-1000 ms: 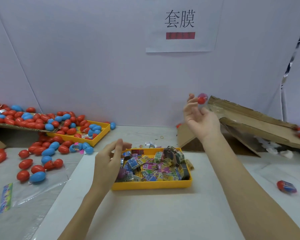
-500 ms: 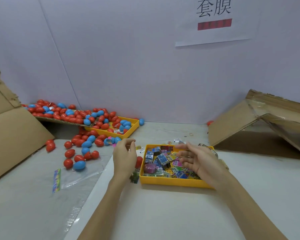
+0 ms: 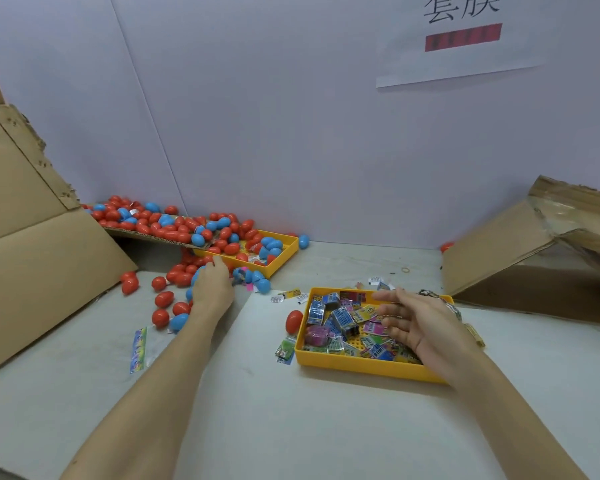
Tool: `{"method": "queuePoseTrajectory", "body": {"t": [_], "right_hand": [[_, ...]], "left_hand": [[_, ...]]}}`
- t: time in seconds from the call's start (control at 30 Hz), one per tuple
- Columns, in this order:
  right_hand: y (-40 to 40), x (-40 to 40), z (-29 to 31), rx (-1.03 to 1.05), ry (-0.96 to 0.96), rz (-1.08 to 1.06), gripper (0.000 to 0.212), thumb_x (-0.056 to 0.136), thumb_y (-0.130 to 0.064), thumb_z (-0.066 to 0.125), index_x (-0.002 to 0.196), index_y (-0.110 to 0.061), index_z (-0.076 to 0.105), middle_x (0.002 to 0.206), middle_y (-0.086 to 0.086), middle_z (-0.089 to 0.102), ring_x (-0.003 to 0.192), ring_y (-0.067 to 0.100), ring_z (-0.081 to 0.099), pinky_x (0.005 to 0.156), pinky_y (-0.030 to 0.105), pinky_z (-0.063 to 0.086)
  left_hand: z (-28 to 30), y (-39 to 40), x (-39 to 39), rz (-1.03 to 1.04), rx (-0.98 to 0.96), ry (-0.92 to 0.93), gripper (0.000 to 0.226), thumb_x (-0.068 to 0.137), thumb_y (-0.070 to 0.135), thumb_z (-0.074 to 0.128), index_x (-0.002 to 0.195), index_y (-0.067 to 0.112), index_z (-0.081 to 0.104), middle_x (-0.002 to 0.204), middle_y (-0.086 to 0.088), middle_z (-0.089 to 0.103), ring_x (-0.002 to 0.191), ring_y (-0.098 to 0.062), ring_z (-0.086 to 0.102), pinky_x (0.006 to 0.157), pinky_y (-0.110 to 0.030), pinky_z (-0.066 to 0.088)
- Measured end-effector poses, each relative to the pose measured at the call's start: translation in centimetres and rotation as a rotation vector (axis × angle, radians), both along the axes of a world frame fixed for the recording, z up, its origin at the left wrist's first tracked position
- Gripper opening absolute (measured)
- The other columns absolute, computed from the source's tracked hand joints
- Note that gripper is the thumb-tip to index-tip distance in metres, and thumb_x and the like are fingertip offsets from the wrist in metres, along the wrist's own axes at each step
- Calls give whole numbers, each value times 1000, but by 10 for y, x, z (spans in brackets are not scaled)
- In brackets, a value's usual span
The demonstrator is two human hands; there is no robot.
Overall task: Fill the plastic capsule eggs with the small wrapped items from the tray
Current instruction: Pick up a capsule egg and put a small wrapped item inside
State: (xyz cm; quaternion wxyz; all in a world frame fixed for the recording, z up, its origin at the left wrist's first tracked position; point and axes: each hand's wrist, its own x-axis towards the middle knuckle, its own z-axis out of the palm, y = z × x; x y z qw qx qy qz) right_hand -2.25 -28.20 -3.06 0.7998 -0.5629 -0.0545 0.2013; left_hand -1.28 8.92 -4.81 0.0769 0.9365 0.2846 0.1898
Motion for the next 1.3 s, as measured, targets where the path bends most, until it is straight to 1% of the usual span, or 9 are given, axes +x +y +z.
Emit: {"method": "queuePoseTrajectory", "body": {"t": [0.13, 0.27, 0.37, 0.43, 0.5, 0.57, 0.77, 1.0, 1.3], "right_hand": [[-1, -2, 2, -25, 1, -13, 37, 110, -21, 44, 104, 1, 73, 74, 8, 72, 59, 13, 66, 53, 22, 55], [2, -8, 2, -188, -178, -154, 28, 108, -11, 47, 105, -3, 73, 86, 10, 74, 66, 13, 68, 56, 20, 54], [4, -17, -2, -688, -677, -305, 31, 102, 2, 49, 99, -14, 74, 93, -1, 74, 67, -3, 65, 58, 9, 48], [4, -22, -2, -869, -873, -262, 36, 96, 7, 49, 99, -17, 76, 104, -2, 73, 74, -9, 62, 67, 6, 44], [5, -22, -5, -977, -932, -103, 33, 97, 1, 51, 106, -17, 78, 129, -1, 68, 112, 2, 62, 96, 25, 50], [6, -21, -8, -1115, -952, 62, 28, 101, -14, 53, 114, -18, 77, 144, -5, 59, 138, 12, 47, 115, 41, 40], [9, -21, -11, -1179, -967, 79, 34, 108, -27, 44, 121, -16, 73, 135, -8, 66, 129, 12, 53, 111, 42, 40], [8, -22, -10, -1167, -998, 53, 33, 108, -29, 45, 110, -15, 74, 136, -6, 65, 131, 10, 51, 111, 42, 40], [9, -22, -12, -1178, -1028, -2, 37, 110, -29, 40, 121, -16, 73, 129, -7, 65, 122, 11, 51, 105, 37, 39]], "left_hand": [[7, -12, -2, -25, 38, -52, 45, 98, 17, 65, 137, 3, 47, 125, -17, 62, 113, -31, 59, 94, -40, 54], [25, -56, -8, -192, -169, -200, 37, 96, 9, 64, 131, 8, 53, 121, -8, 59, 113, -26, 56, 93, -37, 52], [39, -106, -18, -524, -579, -306, 15, 100, 10, 57, 113, 15, 62, 109, -2, 65, 97, -16, 65, 77, -21, 53], [44, -139, -26, -718, -1011, -318, 28, 105, 6, 40, 97, 11, 67, 90, -8, 71, 74, -19, 67, 62, -23, 56], [41, -163, -30, -775, -1249, -273, 47, 104, 1, 27, 78, 10, 65, 66, -8, 66, 54, -20, 59, 46, -23, 50], [33, -174, -33, -740, -1179, -215, 45, 103, 4, 26, 74, 10, 60, 59, -4, 60, 54, -19, 52, 43, -20, 42], [13, -171, -53, -849, -690, -318, 31, 97, 55, 55, 82, 27, 56, 71, 10, 56, 68, -5, 55, 60, -18, 46], [7, -170, -48, -822, -357, -344, 18, 94, 34, 72, 103, 29, 57, 92, 16, 60, 89, -3, 60, 75, -19, 55], [10, -172, -51, -768, -342, -368, 16, 95, 31, 69, 104, 30, 56, 95, 12, 60, 86, 2, 58, 72, -6, 49]]}}
